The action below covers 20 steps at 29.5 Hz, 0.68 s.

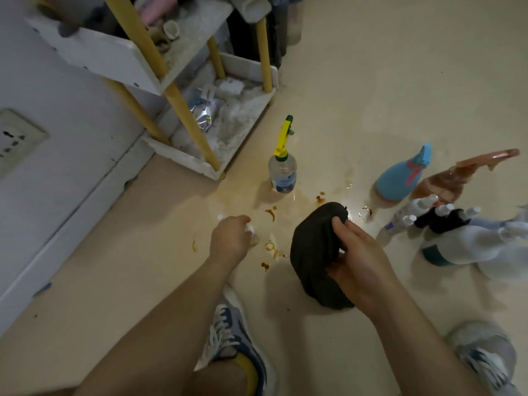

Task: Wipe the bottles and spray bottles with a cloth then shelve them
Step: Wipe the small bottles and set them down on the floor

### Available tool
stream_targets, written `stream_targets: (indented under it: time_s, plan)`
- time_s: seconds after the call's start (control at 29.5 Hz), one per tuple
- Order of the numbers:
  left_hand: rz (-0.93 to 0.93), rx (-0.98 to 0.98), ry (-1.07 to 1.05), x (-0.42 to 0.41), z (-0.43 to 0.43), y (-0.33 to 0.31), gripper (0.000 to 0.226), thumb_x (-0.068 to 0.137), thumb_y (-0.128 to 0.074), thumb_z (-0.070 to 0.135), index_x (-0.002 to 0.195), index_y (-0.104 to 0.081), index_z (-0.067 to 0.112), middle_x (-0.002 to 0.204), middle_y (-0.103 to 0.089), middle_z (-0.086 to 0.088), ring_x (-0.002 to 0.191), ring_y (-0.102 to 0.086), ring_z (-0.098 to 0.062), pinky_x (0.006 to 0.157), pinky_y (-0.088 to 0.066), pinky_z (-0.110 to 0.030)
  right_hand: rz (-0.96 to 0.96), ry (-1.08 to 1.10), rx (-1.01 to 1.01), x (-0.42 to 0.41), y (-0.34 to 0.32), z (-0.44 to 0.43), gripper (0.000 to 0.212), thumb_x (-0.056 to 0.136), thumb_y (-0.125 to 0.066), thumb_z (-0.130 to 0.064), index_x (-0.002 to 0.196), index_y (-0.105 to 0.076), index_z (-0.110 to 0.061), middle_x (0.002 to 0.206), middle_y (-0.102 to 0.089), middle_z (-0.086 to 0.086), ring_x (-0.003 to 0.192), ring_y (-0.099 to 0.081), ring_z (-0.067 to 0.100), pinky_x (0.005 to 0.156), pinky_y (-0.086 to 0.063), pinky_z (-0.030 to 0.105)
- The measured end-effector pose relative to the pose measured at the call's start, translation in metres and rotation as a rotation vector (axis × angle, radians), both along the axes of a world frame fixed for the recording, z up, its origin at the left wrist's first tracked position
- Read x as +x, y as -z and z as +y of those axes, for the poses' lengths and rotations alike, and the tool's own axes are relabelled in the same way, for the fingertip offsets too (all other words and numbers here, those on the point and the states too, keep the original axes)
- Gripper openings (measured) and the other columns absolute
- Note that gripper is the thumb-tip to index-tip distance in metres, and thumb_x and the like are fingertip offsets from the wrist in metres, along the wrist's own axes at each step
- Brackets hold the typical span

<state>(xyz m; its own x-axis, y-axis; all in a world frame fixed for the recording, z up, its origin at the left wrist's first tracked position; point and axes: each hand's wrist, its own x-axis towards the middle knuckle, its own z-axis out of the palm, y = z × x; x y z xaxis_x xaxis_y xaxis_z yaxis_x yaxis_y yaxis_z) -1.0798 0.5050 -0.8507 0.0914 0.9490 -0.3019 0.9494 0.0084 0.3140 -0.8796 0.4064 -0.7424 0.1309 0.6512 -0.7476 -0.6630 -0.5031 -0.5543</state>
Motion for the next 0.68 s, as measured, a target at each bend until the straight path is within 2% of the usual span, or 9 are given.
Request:
stream_targets:
  time_s: [0.07, 0.17, 0.27, 0.34, 0.44, 0.51, 0.58, 0.61, 0.68]
  plan:
    - [0.038, 0.006, -0.016, 0.003, 0.005, 0.006, 0.03, 0.093, -0.055, 0.014, 0.121, -0.067, 0.013, 0.119, -0.068, -0.011, 0.109, -0.062, -0.028, 0.086, -0.045, -0.031, 0.009, 0.0, 0.003, 0.0, 0.006, 0.0, 0.038, 0.099, -0.053, -0.024, 0.136, -0.054, -0.015, 0.125, -0.064, 0.007, 0.111, -0.062, 0.027, 0.088, -0.054, 0.041]
    - [-0.019, 0.017, -0.073, 0.004, 0.008, 0.002, 0.028, 0.093, -0.057, 0.014, 0.119, -0.067, 0.01, 0.116, -0.069, -0.012, 0.107, -0.062, -0.029, 0.087, -0.045, -0.032, 0.034, 0.039, 0.011, 0.001, 0.01, -0.001, 0.031, 0.099, -0.052, -0.024, 0.127, -0.061, -0.014, 0.119, -0.069, 0.007, 0.108, -0.066, 0.025, 0.085, -0.055, 0.04]
    - [-0.269, 0.092, -0.224, 0.013, 0.005, -0.03, 0.022, 0.088, -0.065, 0.012, 0.109, -0.071, 0.015, 0.103, -0.07, -0.004, 0.099, -0.063, -0.023, 0.079, -0.044, -0.025, 0.123, 0.105, 0.061, 0.006, 0.001, 0.0, 0.027, 0.099, -0.051, -0.025, 0.117, -0.066, -0.011, 0.115, -0.071, 0.01, 0.106, -0.069, 0.024, 0.078, -0.059, 0.037]
    - [-0.45, 0.156, -0.287, 0.024, 0.0, -0.065, 0.019, 0.086, -0.069, 0.012, 0.101, -0.071, 0.022, 0.093, -0.067, 0.003, 0.092, -0.064, -0.017, 0.076, -0.044, -0.023, 0.179, 0.15, 0.125, 0.01, -0.017, 0.002, 0.026, 0.098, -0.051, -0.024, 0.112, -0.067, -0.009, 0.113, -0.072, 0.012, 0.105, -0.069, 0.025, 0.082, -0.06, 0.037]
    - [-0.769, 0.19, -0.405, 0.039, -0.012, -0.122, 0.019, 0.087, -0.069, 0.008, 0.091, -0.07, 0.027, 0.092, -0.067, 0.004, 0.082, -0.068, -0.012, 0.075, -0.055, -0.026, 0.121, 0.103, 0.289, 0.013, -0.055, 0.002, 0.021, 0.095, -0.054, -0.016, 0.107, -0.069, -0.007, 0.111, -0.072, 0.014, 0.103, -0.07, 0.025, 0.083, -0.059, 0.037]
    - [-0.991, 0.175, -0.473, 0.045, -0.026, -0.159, 0.016, 0.089, -0.067, 0.005, 0.092, -0.071, 0.02, 0.097, -0.067, -0.002, 0.079, -0.071, -0.011, 0.072, -0.059, -0.026, 0.024, 0.001, 0.425, 0.014, -0.082, -0.003, 0.019, 0.094, -0.053, -0.008, 0.103, -0.07, -0.01, 0.105, -0.074, 0.011, 0.096, -0.072, 0.019, 0.077, -0.061, 0.033]
    - [-1.088, 0.189, -0.478, 0.05, -0.04, -0.191, 0.011, 0.09, -0.067, 0.006, 0.094, -0.071, 0.015, 0.099, -0.067, -0.005, 0.082, -0.072, -0.014, 0.07, -0.058, -0.022, -0.165, -0.136, 0.554, 0.012, -0.104, -0.01, 0.026, 0.095, -0.053, -0.001, 0.106, -0.071, -0.015, 0.104, -0.074, 0.009, 0.093, -0.072, 0.015, 0.075, -0.059, 0.026]
    - [-1.107, 0.204, -0.466, 0.053, -0.047, -0.205, 0.01, 0.089, -0.068, 0.007, 0.095, -0.071, 0.015, 0.098, -0.068, -0.006, 0.083, -0.073, -0.016, 0.07, -0.058, -0.022, -0.308, -0.198, 0.604, 0.009, -0.111, -0.014, 0.03, 0.095, -0.053, 0.001, 0.108, -0.071, -0.02, 0.107, -0.072, 0.008, 0.096, -0.07, 0.014, 0.077, -0.058, 0.024]
    - [-1.109, 0.247, -0.422, 0.06, -0.063, -0.229, 0.007, 0.087, -0.072, 0.012, 0.093, -0.072, 0.016, 0.092, -0.071, -0.007, 0.082, -0.073, -0.019, 0.071, -0.06, -0.027, -0.732, -0.299, 0.705, 0.002, -0.12, -0.018, 0.036, 0.094, -0.055, 0.001, 0.114, -0.068, -0.026, 0.119, -0.064, 0.001, 0.104, -0.064, 0.01, 0.088, -0.056, 0.027]
